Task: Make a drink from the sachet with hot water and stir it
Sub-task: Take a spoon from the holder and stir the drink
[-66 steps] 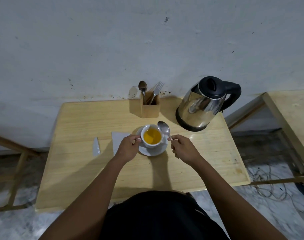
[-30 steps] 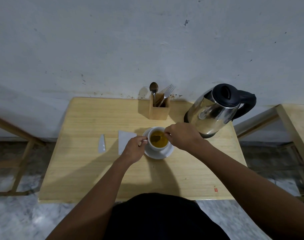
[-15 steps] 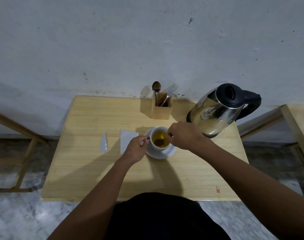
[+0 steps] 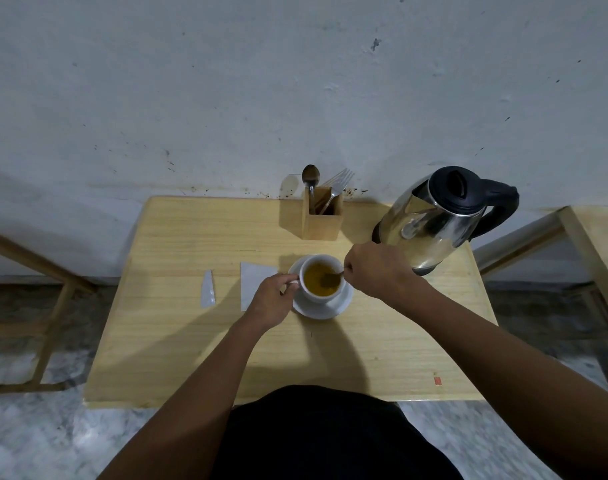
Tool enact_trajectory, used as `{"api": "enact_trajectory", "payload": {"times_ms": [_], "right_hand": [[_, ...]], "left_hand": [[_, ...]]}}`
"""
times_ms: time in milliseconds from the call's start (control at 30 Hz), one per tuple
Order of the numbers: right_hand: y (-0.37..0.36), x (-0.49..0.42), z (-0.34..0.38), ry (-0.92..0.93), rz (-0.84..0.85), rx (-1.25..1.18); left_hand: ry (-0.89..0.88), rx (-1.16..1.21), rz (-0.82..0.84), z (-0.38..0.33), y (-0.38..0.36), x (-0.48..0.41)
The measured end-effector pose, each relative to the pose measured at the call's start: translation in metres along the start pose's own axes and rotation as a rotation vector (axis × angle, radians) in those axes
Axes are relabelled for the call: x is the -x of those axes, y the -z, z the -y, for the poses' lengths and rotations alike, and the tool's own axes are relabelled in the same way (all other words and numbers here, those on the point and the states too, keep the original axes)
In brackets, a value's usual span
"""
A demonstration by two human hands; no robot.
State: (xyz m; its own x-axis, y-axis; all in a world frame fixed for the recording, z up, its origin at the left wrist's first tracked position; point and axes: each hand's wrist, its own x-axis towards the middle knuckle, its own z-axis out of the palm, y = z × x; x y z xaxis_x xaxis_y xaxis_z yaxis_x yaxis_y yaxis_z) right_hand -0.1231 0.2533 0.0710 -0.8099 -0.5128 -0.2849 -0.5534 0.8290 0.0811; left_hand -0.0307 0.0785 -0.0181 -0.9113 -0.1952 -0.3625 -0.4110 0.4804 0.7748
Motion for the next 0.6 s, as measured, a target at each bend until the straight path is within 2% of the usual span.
{"api": "enact_trajectory", "payload": {"times_ms": [67,200,467,600], "right_hand": [[-0.001,0.001,0.003,0.031,0.015,-0.045],[-0.007,0.0,0.01,0.101,-0.076,-0.051],[-0.006,-0.007,0.002,0.025,-0.046,0.042],[0.003,-0.006,0.0,0.01,0.012,0.004]], "left_hand": [[-0.001,-0.004,-0.004,0.0,0.0,0.0],[-0.016,0.011,-0.003,-0.001,0.0,0.0],[-0.024,0.019,-0.009,0.0,0.0,0.001],[-0.04,0.029,-0.009,0.001,0.0,0.001]]}}
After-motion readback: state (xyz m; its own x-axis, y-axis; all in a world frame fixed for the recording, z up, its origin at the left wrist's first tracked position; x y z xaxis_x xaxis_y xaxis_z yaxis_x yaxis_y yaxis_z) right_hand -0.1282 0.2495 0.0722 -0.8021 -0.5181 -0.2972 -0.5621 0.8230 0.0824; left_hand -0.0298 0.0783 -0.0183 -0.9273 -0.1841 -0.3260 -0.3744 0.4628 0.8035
